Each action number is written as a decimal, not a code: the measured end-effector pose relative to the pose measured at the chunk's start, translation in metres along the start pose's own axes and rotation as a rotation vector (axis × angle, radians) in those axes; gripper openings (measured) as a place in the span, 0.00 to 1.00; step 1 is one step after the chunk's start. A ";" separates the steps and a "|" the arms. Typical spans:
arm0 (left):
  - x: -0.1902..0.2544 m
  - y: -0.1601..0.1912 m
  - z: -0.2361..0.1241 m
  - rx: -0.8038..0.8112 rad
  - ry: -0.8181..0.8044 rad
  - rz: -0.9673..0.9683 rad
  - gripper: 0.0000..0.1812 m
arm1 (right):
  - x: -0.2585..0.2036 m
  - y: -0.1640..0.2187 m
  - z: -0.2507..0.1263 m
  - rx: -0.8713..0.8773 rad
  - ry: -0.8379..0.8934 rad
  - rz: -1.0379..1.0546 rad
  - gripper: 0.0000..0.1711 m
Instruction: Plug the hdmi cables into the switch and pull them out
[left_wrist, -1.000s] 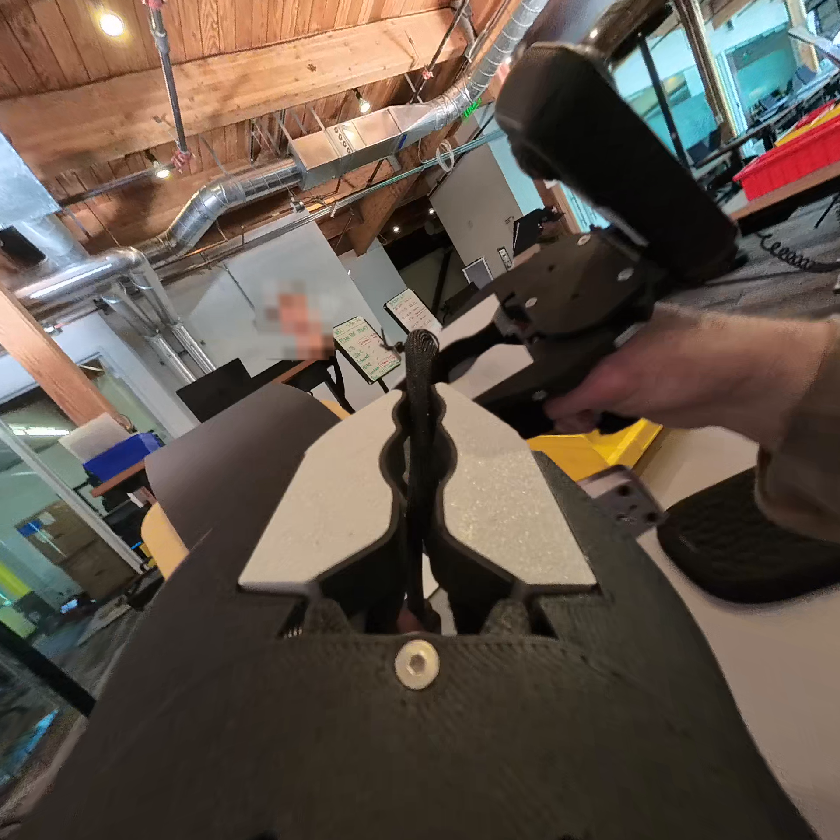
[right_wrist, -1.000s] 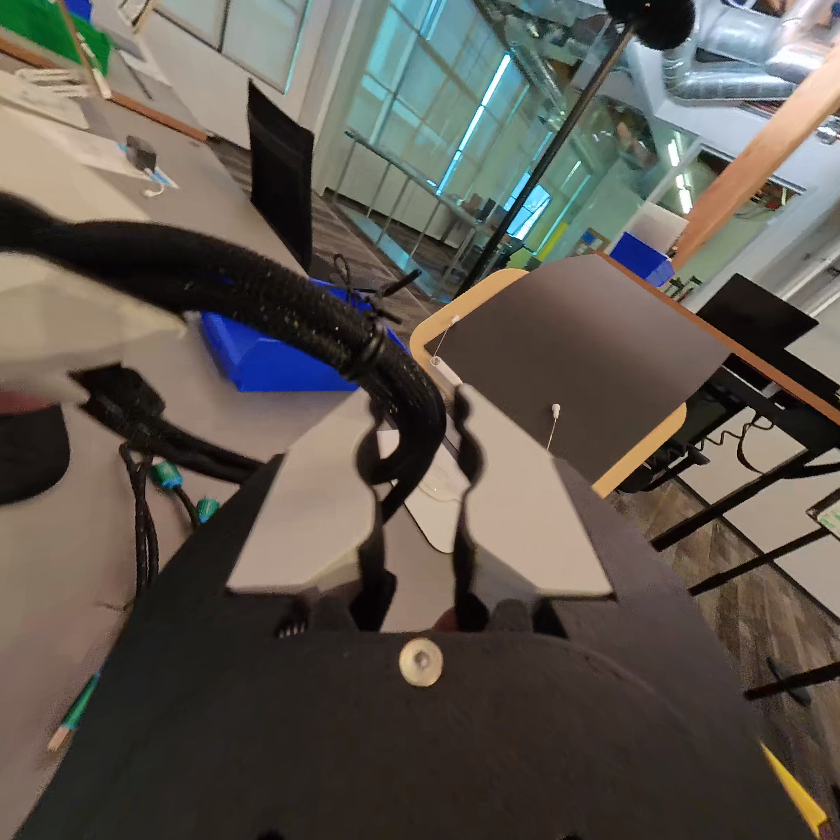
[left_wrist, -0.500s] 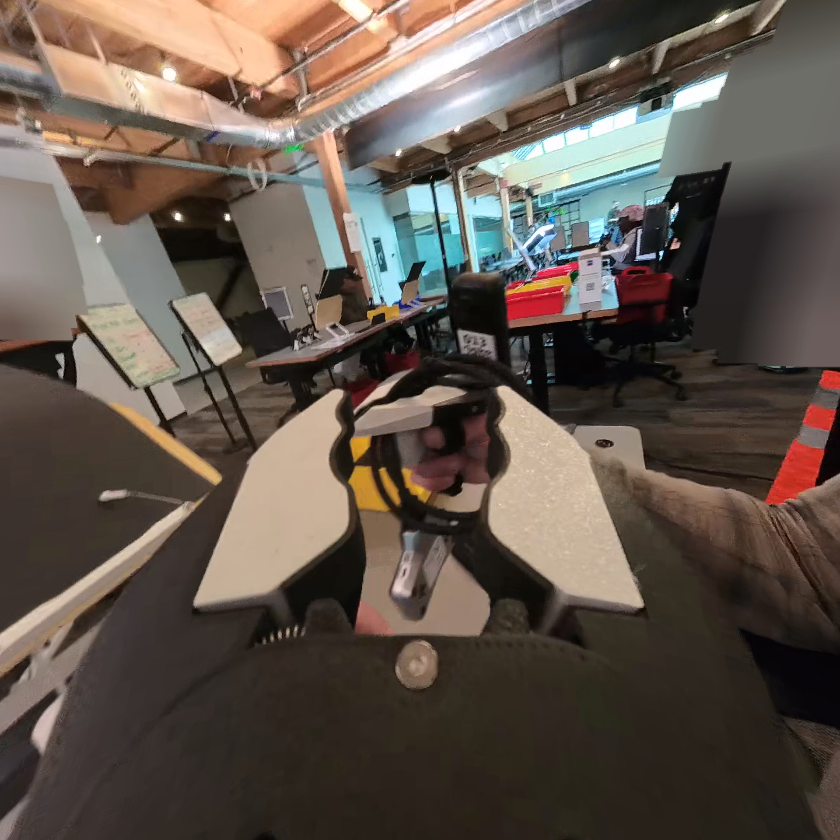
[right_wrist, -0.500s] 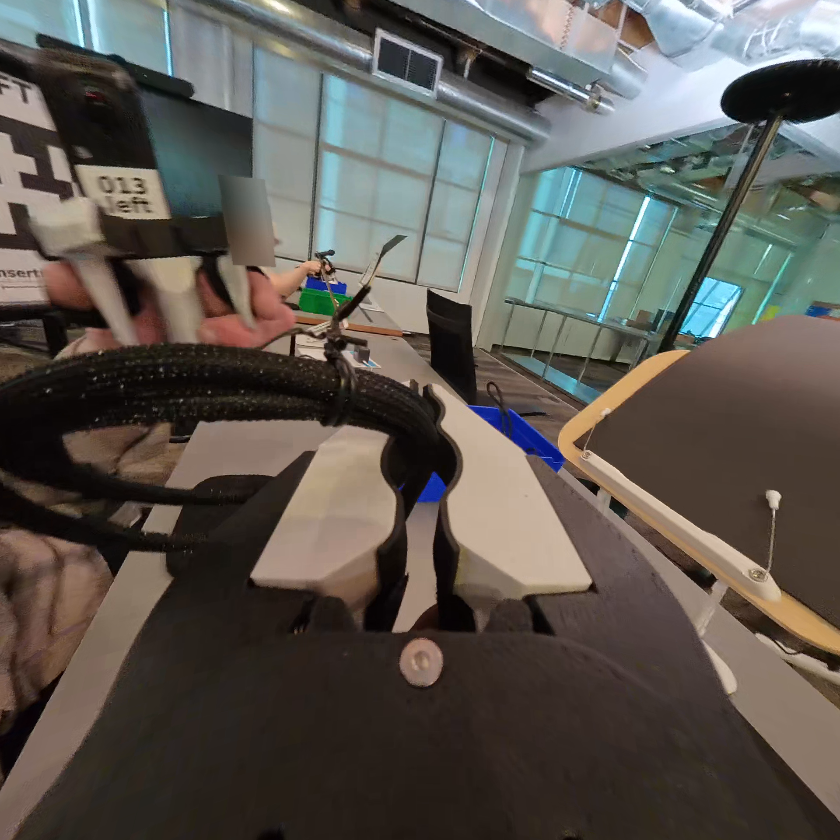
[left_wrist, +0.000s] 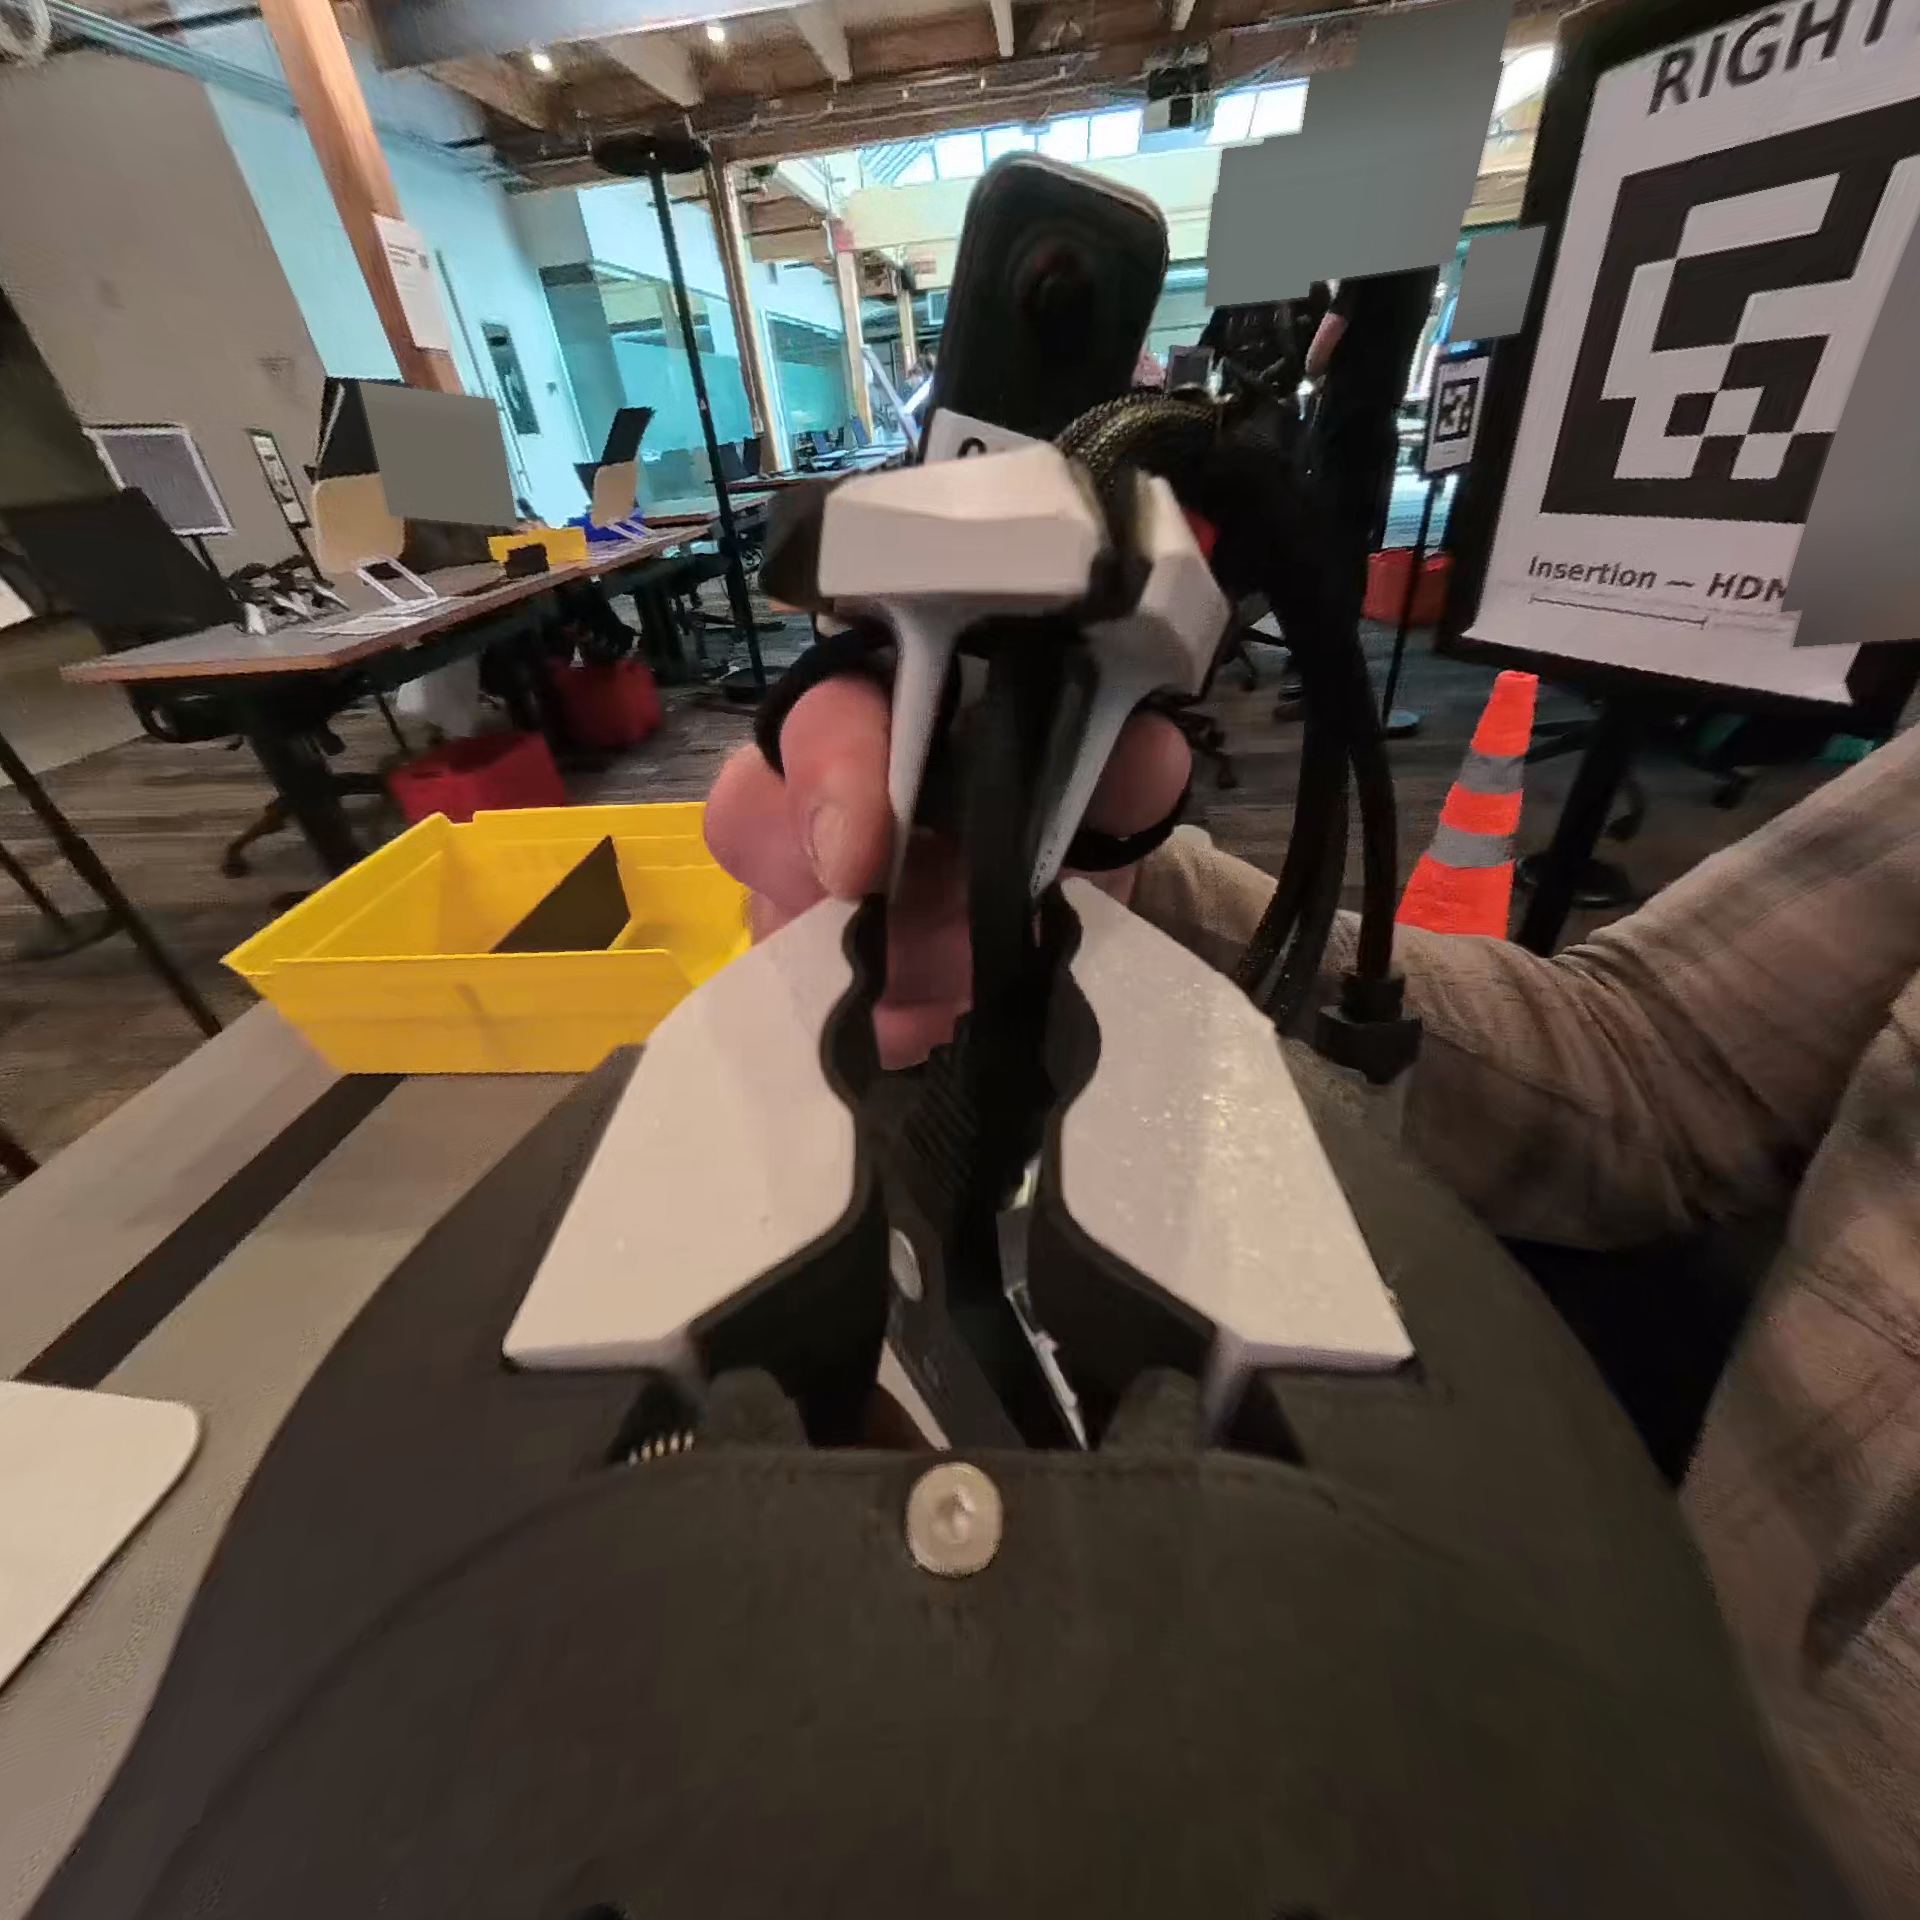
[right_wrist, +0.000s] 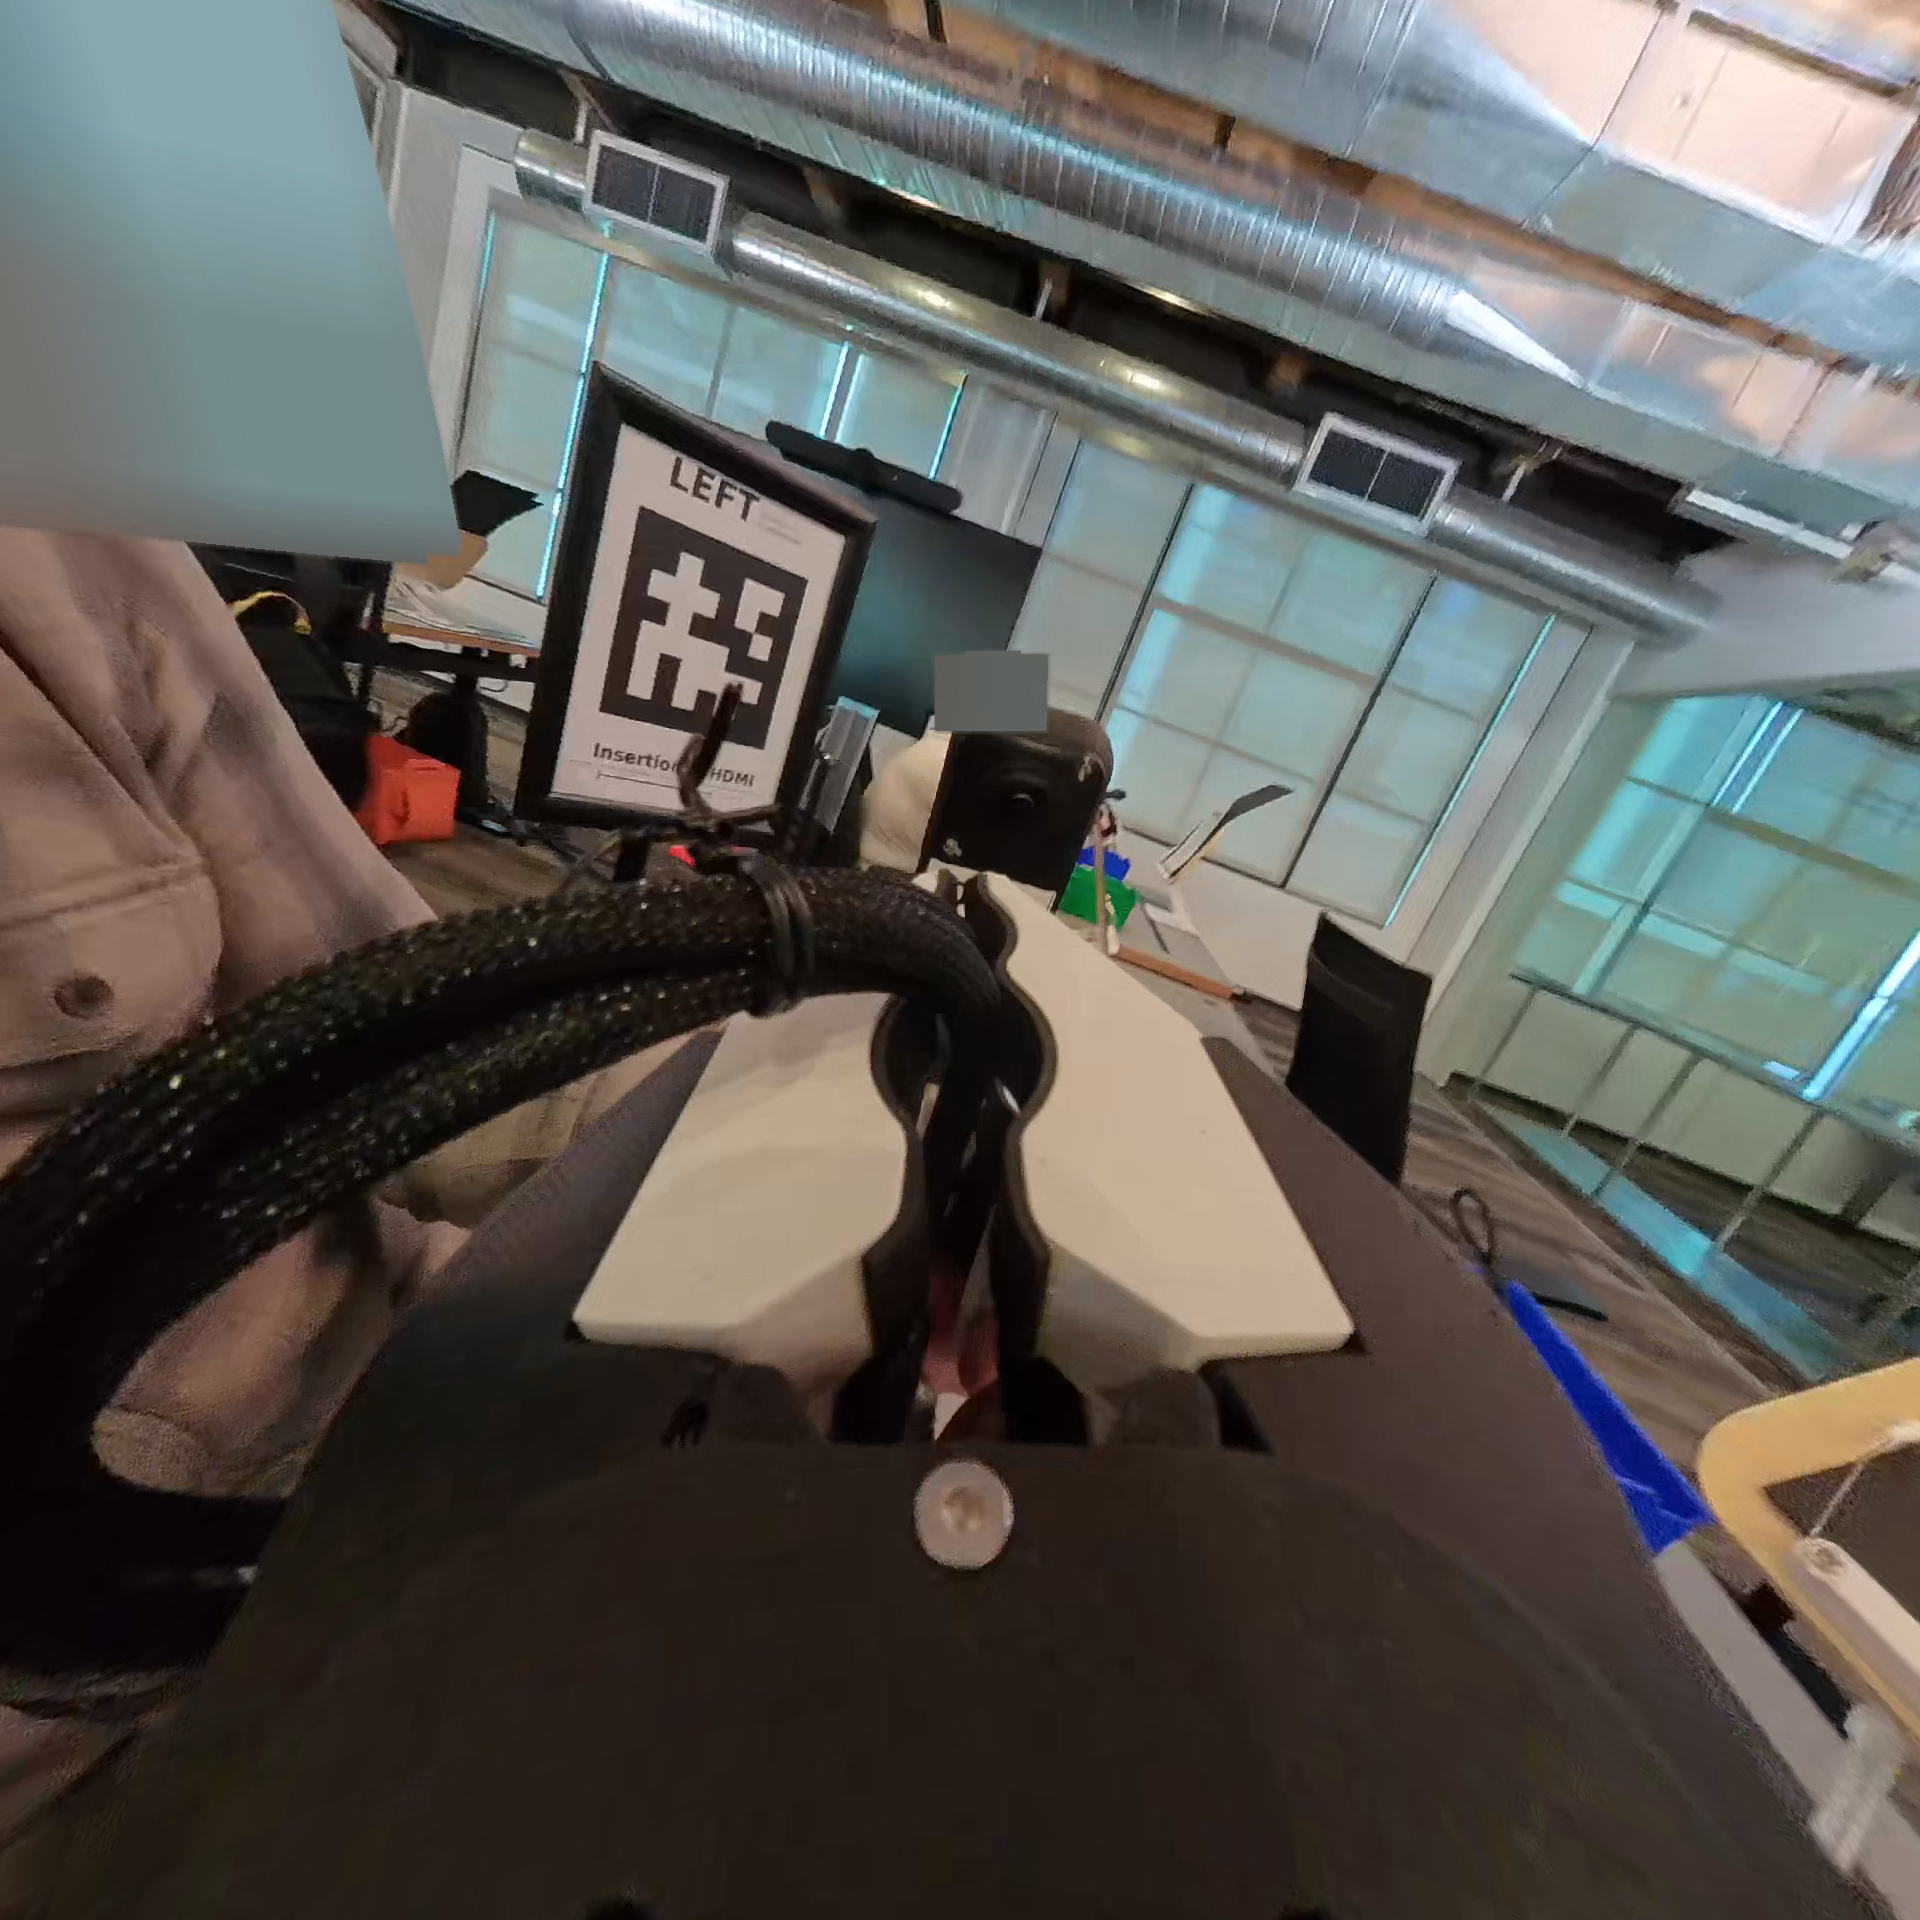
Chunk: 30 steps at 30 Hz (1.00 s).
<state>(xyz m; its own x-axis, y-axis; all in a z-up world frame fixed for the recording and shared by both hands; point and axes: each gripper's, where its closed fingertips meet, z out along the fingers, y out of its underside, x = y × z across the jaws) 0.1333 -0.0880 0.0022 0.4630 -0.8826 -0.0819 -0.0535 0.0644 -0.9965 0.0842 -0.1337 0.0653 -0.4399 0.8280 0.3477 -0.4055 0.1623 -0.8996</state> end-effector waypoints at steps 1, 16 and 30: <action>-0.002 0.002 0.000 -0.005 -0.026 0.033 0.15 | 0.001 0.002 -0.001 -0.002 -0.002 0.016 0.00; 0.005 0.001 -0.008 0.072 0.042 0.005 0.03 | 0.006 0.009 -0.013 -0.117 0.040 0.025 0.20; -0.085 -0.025 -0.086 0.192 -0.630 0.068 0.03 | 0.049 0.034 -0.087 -0.292 0.291 0.188 0.44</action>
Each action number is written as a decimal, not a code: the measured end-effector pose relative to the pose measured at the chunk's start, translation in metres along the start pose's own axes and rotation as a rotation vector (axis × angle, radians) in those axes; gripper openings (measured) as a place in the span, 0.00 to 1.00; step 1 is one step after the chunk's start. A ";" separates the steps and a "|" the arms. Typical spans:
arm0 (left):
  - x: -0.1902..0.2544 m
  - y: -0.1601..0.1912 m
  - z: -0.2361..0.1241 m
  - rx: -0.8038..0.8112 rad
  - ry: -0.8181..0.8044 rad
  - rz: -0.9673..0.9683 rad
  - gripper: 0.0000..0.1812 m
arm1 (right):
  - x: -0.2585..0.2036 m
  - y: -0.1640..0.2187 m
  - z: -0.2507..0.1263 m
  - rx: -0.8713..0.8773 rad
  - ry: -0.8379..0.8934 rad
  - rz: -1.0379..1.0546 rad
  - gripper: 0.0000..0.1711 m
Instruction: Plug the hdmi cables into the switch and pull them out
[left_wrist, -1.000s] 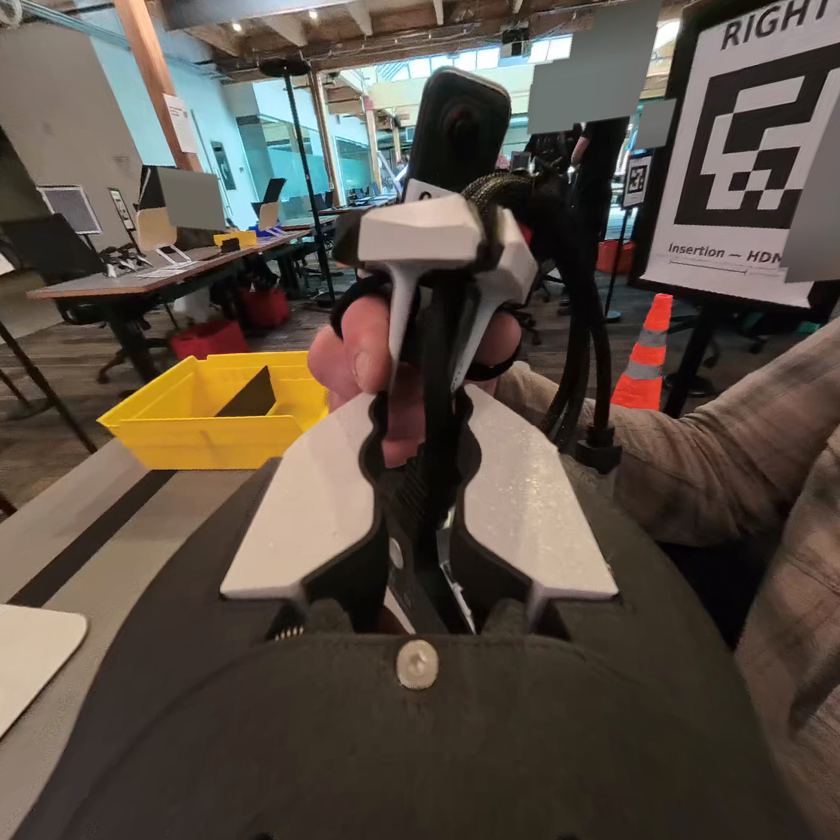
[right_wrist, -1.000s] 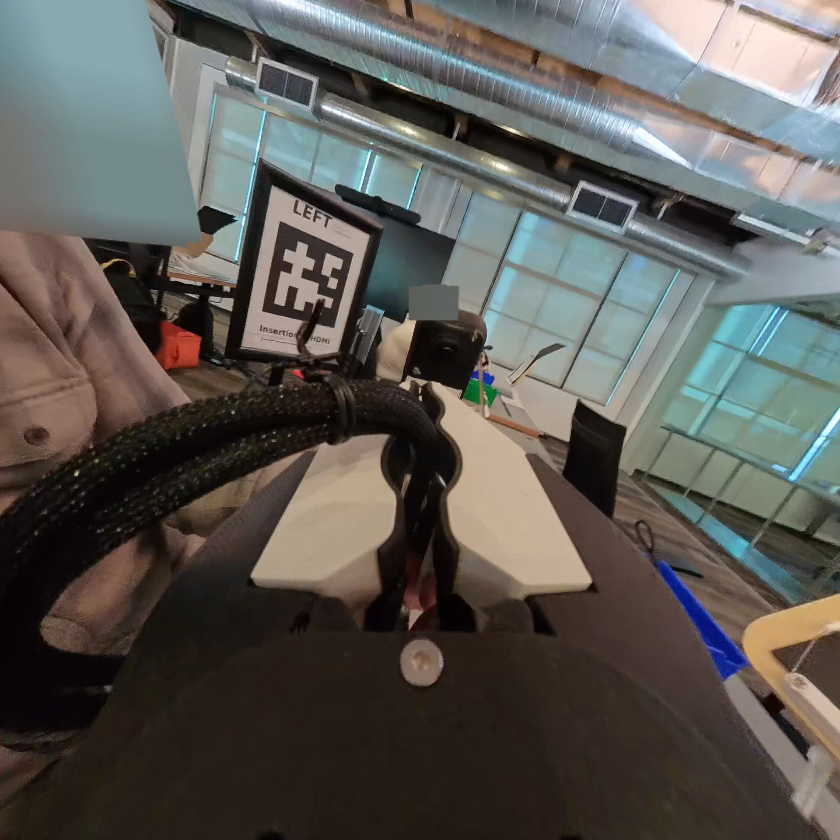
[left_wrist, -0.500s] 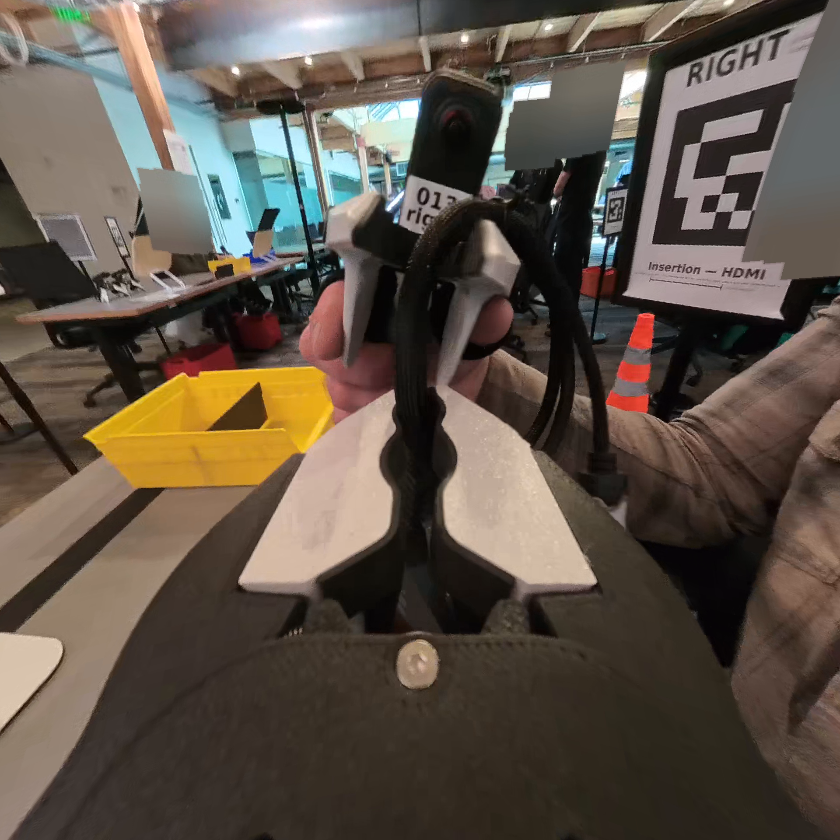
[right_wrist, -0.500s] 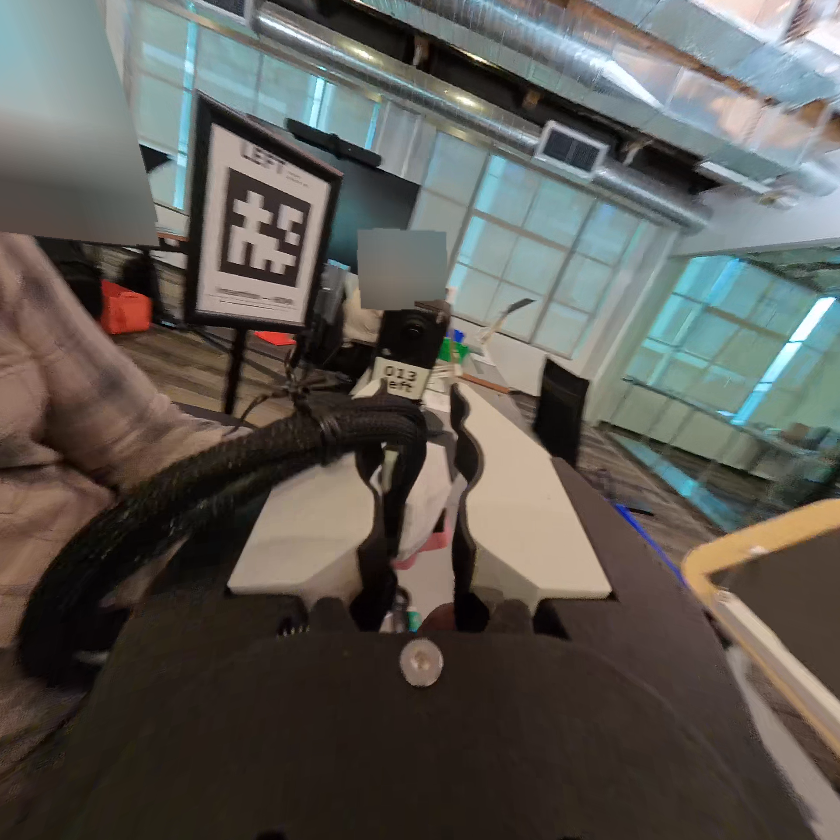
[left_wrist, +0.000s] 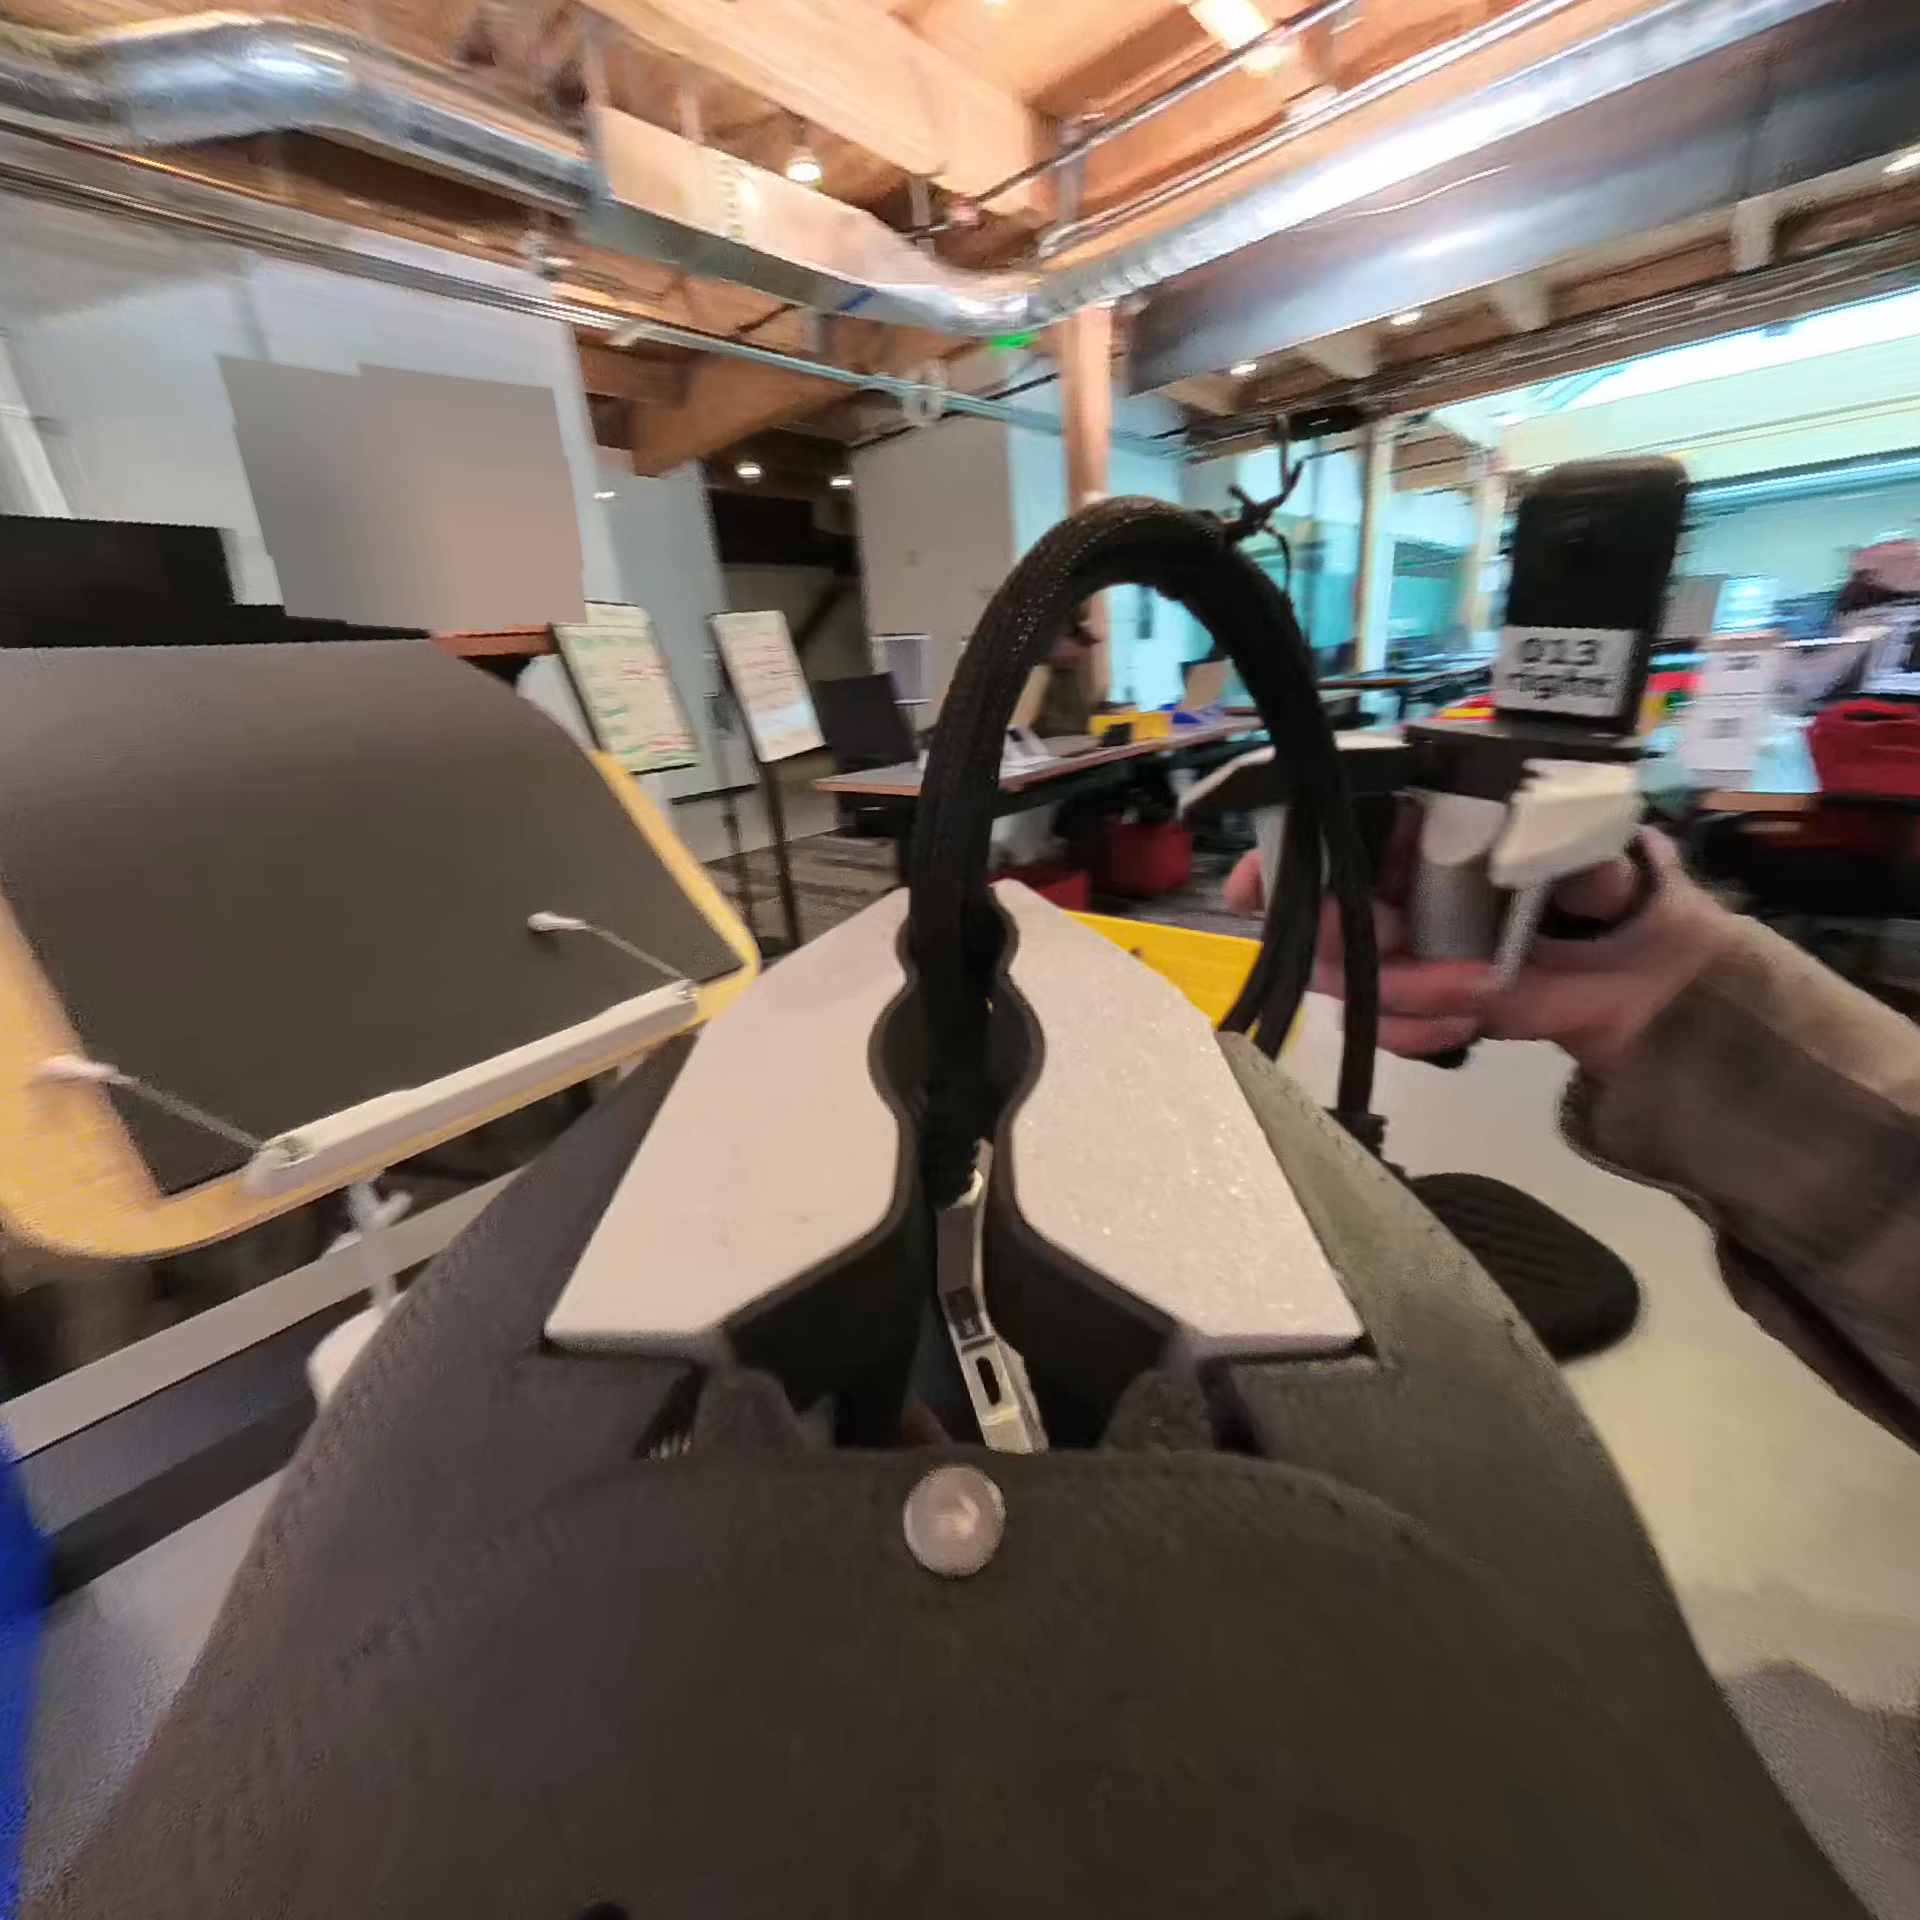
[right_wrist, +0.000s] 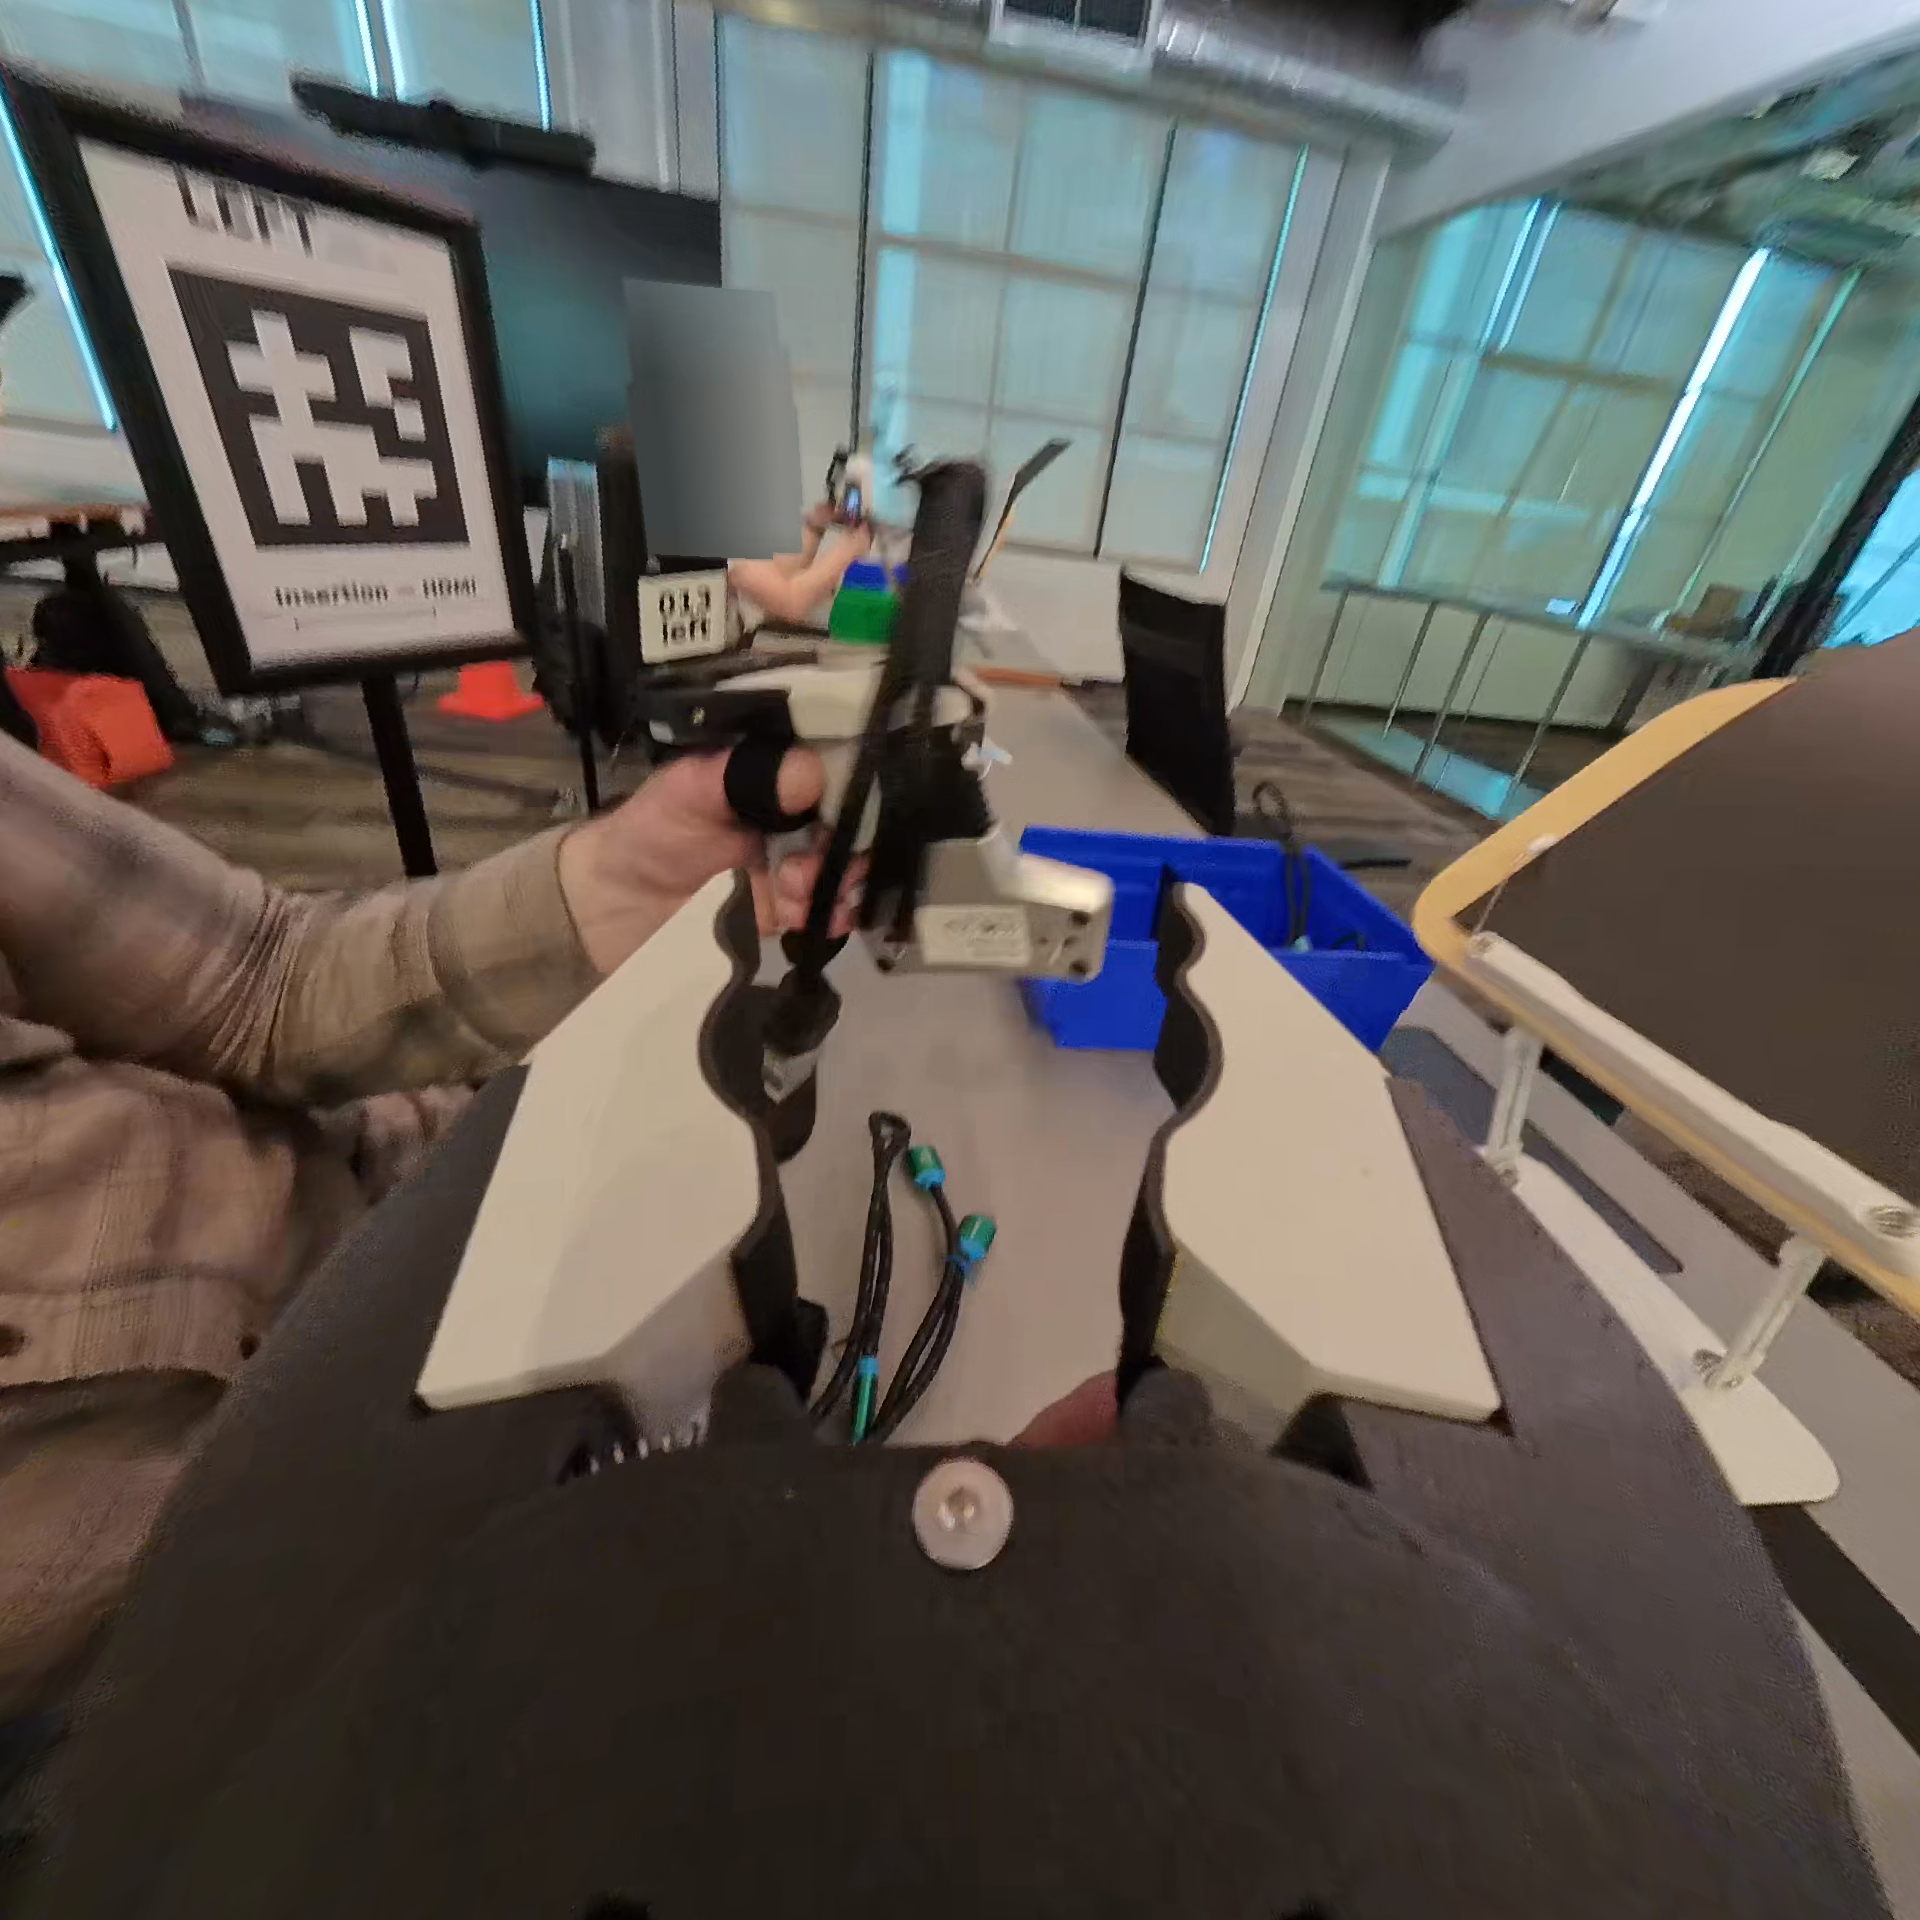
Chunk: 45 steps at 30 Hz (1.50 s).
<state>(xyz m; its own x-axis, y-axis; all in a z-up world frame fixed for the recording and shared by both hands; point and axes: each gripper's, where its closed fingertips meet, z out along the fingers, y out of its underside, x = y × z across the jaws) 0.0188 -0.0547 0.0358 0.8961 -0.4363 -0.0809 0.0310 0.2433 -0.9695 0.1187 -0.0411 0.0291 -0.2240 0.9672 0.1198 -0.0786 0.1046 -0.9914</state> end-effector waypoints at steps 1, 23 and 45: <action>-0.001 0.001 0.002 -0.004 -0.032 0.015 0.04 | -0.003 0.006 0.008 -0.041 -0.008 -0.006 0.45; 0.009 -0.012 -0.013 0.100 0.085 -0.027 0.29 | -0.007 -0.008 0.062 0.062 -0.005 0.046 0.00; 0.025 0.060 -0.037 -0.308 0.484 0.336 0.36 | -0.039 0.030 0.087 -0.084 -0.056 0.171 0.00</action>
<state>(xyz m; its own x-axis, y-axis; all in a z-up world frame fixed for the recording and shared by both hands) 0.0268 -0.0828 -0.0327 0.5328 -0.7374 -0.4152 -0.4072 0.2067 -0.8896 0.0409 -0.0960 -0.0005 -0.2812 0.9583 -0.0503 0.0463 -0.0388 -0.9982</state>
